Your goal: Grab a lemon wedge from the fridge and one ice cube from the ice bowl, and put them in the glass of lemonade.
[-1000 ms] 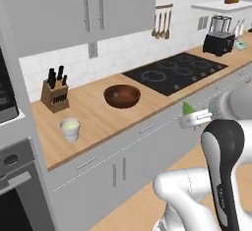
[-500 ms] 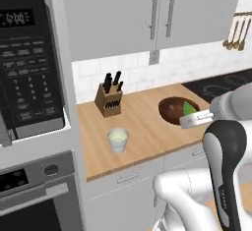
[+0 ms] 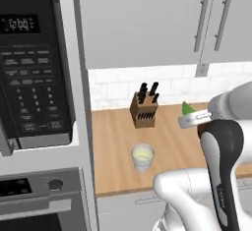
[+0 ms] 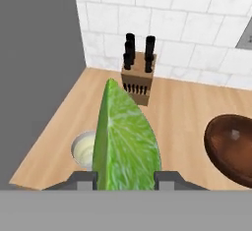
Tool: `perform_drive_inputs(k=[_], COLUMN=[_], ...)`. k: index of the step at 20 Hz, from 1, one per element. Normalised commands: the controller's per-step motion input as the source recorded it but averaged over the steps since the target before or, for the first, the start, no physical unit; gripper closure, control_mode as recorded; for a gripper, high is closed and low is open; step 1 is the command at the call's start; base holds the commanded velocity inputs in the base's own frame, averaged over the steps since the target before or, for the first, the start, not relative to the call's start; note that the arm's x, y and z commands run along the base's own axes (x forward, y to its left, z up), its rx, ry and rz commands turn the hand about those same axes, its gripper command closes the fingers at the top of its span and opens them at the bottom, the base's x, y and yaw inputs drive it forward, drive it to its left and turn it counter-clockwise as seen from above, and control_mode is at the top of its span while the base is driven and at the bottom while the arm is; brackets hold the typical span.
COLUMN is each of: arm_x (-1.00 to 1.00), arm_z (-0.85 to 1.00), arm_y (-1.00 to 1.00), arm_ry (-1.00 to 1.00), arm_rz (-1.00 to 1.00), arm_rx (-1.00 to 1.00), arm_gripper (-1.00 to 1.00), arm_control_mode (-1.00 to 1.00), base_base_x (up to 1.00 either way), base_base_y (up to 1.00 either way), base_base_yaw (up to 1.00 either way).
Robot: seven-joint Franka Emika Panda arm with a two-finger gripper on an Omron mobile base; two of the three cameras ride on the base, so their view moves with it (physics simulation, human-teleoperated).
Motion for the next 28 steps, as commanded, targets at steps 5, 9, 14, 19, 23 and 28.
perform_drive_inputs(k=[5,9,14,19,23,28], arm_x=[0.00,0.00,0.00,0.01,0.00,0.06], arm_z=[0.00,0.00,0.00,-0.01,-0.01,-0.04], arm_y=[0.00,0.00,0.00,0.00,0.00,0.00], arm_ry=[0.00,0.00,0.00,0.00,0.00,0.00], arm_rz=[0.00,0.00,0.00,0.00,0.00,0.04], arm_rx=[0.00,0.00,0.00,0.00,0.00,0.00], arm_gripper=[1.00,1.00,1.00,1.00,1.00,1.00], arm_control_mode=[1.00,1.00,1.00,-1.00,-1.00,-1.00], base_base_x=[0.45,0.06,0.17,0.23,0.00,0.00], base_base_y=[-0.04,0.00,0.00,0.00,0.00,0.00], base_base_yaw=[0.55,0.56,0.47,0.19,0.00,0.00])
